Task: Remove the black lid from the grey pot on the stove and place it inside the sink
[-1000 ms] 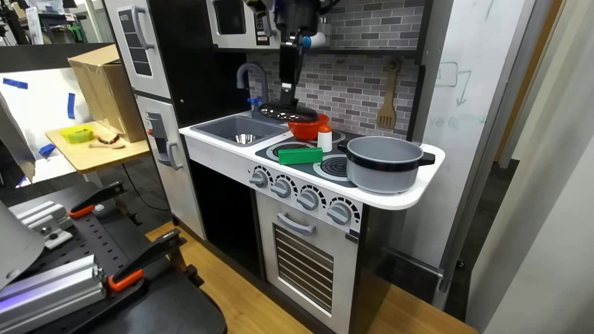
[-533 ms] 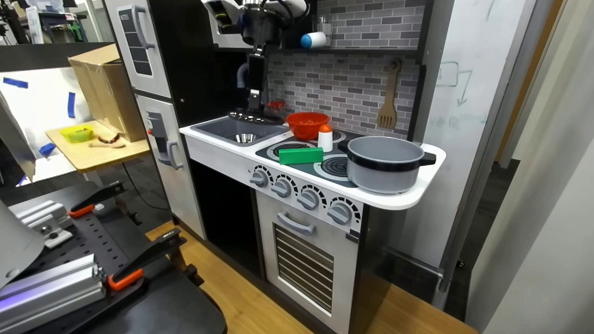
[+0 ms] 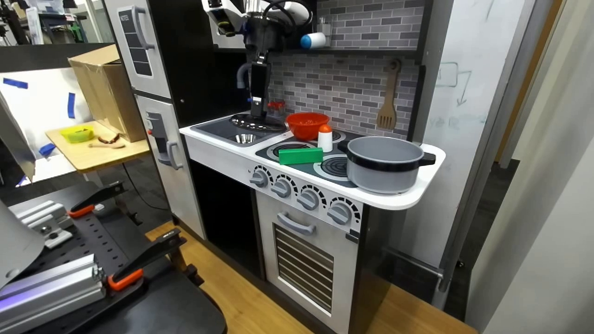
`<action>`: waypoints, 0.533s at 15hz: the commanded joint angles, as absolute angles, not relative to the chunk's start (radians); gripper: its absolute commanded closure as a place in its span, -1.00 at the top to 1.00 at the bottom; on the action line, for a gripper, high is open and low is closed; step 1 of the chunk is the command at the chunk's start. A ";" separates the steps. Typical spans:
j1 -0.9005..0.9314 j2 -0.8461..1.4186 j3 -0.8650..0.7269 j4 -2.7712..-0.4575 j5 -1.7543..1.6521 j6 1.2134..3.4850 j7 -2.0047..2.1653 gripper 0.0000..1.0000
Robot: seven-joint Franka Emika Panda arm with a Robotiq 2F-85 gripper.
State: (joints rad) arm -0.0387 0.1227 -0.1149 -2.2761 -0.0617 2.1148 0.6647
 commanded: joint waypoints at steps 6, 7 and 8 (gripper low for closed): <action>-0.036 0.181 -0.106 -2.275 -0.038 2.169 0.642 -0.83; -0.033 0.181 -0.103 -2.278 -0.034 2.165 0.641 -0.83; -0.030 0.181 -0.100 -2.281 -0.034 2.165 0.642 -0.83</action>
State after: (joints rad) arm -0.0341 0.1668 -0.1088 -2.2905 -0.0521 2.1642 0.6647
